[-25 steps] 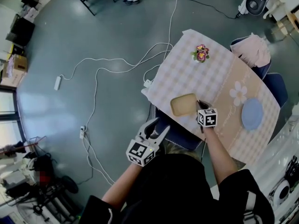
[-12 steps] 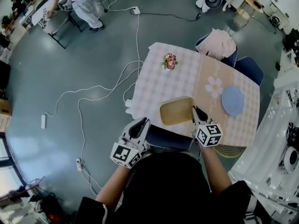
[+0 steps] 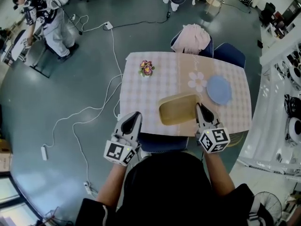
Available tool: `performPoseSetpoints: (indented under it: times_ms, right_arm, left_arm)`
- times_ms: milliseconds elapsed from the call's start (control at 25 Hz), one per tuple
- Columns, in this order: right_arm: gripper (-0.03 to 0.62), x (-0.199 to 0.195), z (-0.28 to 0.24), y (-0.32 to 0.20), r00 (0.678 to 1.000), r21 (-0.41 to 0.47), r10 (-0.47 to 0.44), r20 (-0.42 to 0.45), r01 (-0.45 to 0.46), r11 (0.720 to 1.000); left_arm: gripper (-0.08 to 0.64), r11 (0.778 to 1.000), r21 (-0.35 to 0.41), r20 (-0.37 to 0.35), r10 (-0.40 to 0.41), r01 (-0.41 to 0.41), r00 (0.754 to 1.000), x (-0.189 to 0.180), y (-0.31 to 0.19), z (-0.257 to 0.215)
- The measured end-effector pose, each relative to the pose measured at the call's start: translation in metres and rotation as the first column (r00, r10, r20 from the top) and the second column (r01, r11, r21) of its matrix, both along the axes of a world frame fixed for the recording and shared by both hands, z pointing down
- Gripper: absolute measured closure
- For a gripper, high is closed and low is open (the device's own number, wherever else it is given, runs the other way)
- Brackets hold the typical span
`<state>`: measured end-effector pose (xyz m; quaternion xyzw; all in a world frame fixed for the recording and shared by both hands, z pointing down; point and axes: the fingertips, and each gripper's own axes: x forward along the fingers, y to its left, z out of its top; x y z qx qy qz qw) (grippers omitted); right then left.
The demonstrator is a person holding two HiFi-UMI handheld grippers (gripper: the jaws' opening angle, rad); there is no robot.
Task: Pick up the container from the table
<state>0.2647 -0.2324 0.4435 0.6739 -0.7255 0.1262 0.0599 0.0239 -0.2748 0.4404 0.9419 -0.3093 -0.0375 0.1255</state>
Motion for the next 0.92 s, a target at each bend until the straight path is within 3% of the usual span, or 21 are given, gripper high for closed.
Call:
performPoseSetpoints:
  times_ms: [320, 520, 920]
  right_arm:
    - [0.578, 0.02, -0.005, 0.014, 0.999, 0.018, 0.045, -0.005, -0.045, 0.999]
    - [0.58, 0.021, -0.007, 0.021, 0.999, 0.013, 0.008, -0.049, -0.007, 1.0]
    - [0.578, 0.03, -0.001, 0.024, 0.998, -0.002, -0.036, -0.044, 0.036, 0.999]
  left_arm:
    - [0.545, 1.0, 0.003, -0.025, 0.031, -0.031, 0.999, 0.023, 0.002, -0.004]
    - [0.545, 0.999, -0.001, -0.029, 0.039, -0.039, 0.999, 0.034, 0.008, -0.005]
    - [0.545, 0.999, -0.023, -0.034, 0.04, -0.041, 0.999, 0.054, 0.017, 0.004]
